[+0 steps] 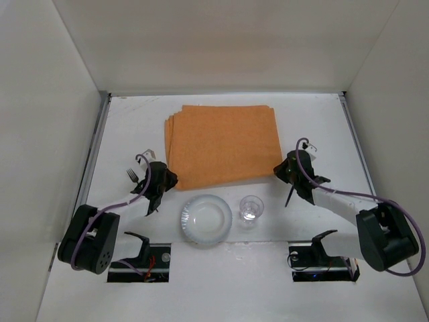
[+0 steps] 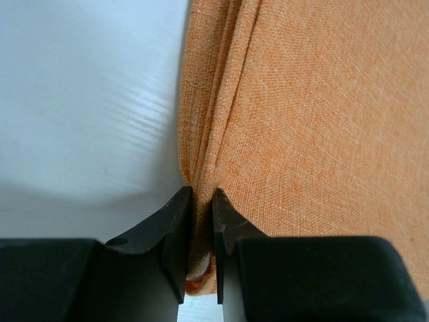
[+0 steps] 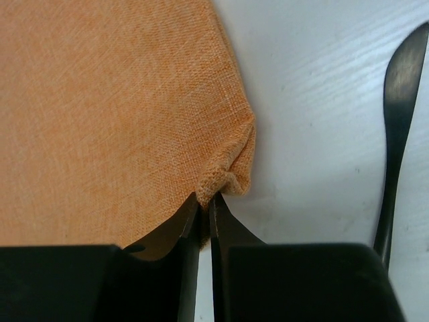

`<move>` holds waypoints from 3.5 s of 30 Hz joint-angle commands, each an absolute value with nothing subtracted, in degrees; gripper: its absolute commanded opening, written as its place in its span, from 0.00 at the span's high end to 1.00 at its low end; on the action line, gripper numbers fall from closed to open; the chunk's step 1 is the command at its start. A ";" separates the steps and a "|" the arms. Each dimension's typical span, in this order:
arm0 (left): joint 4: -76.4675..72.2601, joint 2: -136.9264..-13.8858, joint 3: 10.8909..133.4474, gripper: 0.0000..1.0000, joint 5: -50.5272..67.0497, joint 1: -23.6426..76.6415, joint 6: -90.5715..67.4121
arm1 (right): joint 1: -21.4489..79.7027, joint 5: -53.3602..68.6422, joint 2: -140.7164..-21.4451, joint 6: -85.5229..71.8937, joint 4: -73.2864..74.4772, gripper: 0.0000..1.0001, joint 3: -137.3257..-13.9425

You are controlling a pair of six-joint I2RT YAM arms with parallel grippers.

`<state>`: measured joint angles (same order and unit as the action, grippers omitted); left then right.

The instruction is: Set the dinner table for one person

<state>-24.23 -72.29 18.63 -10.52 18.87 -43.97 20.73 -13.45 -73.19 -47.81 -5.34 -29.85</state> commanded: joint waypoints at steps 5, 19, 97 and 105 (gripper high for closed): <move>-20.05 -66.36 16.26 0.91 -14.85 17.36 -43.68 | 23.86 -15.03 -66.10 -48.78 -0.18 0.87 -25.14; -17.84 -62.93 15.38 0.88 -15.12 17.62 -43.42 | 23.78 -15.12 -65.56 -47.73 1.06 0.81 -24.69; -24.51 -53.70 15.65 0.51 -18.81 23.95 -43.07 | 28.28 -10.29 -83.12 -25.40 23.91 0.88 -76.88; -29.26 -53.52 12.22 0.51 -19.16 23.16 -43.07 | 18.33 -12.92 -102.47 -24.52 25.67 0.88 -91.14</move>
<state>-24.53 -54.22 13.78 -17.91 23.49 -42.54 19.49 -11.64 -100.90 -25.39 27.70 -86.54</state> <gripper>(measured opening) 0.491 0.120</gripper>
